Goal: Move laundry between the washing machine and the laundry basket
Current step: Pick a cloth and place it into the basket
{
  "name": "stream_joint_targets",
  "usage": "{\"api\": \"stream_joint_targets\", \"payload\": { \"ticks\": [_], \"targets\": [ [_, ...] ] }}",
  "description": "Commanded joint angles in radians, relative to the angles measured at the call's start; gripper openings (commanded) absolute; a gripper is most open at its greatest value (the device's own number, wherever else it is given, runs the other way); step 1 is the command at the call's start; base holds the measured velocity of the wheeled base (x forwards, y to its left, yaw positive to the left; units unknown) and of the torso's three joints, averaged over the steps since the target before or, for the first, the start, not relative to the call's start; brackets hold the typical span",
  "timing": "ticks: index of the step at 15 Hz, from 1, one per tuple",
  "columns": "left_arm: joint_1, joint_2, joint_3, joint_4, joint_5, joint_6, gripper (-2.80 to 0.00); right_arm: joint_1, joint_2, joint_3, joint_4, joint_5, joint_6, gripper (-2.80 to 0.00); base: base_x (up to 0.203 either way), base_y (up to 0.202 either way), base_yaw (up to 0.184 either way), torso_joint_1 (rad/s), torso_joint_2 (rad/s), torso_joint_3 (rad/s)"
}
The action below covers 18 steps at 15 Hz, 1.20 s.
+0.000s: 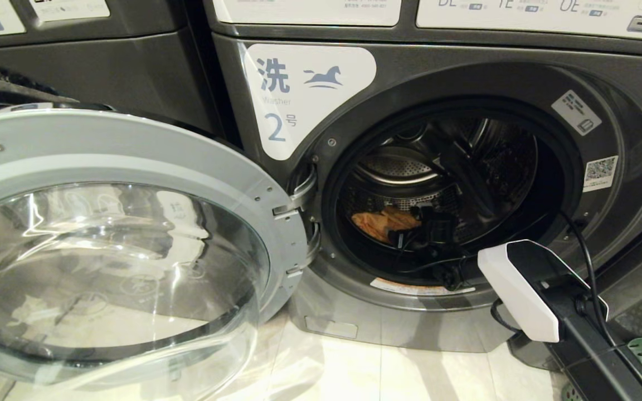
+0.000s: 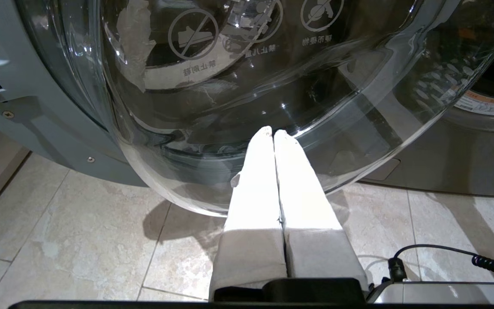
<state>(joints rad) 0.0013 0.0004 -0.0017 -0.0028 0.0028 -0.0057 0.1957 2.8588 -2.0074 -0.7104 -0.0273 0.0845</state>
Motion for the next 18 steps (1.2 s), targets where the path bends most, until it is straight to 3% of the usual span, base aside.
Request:
{"api": "stream_joint_targets", "payload": {
  "ticks": [1, 6, 7, 18],
  "targets": [
    [0.000, 0.000, 0.000, 0.000, 0.000, 0.000, -2.80, 0.002, 0.011, 0.001, -0.001, -0.010, -0.002, 0.00, 0.000, 0.000, 0.000, 0.000, 0.00, 0.000],
    [0.000, 0.000, 0.000, 0.000, 0.000, 0.000, -2.80, 0.002, 0.013, 0.001, 0.000, -0.033, -0.005, 0.00, 0.000, 0.000, 0.000, 0.000, 0.00, 0.000],
    [0.000, 0.000, 0.000, 0.000, 0.000, 0.000, -2.80, 0.002, 0.013, 0.001, 0.000, -0.031, -0.006, -2.80, 0.000, 0.000, 0.000, 0.000, 0.00, 0.000],
    [0.000, 0.000, 0.000, 0.000, 0.000, 0.000, -2.80, 0.001, -0.070, 0.002, 0.024, -0.027, 0.003, -2.80, 0.000, 0.000, 0.000, 0.000, 0.00, 0.000]
  ]
}}
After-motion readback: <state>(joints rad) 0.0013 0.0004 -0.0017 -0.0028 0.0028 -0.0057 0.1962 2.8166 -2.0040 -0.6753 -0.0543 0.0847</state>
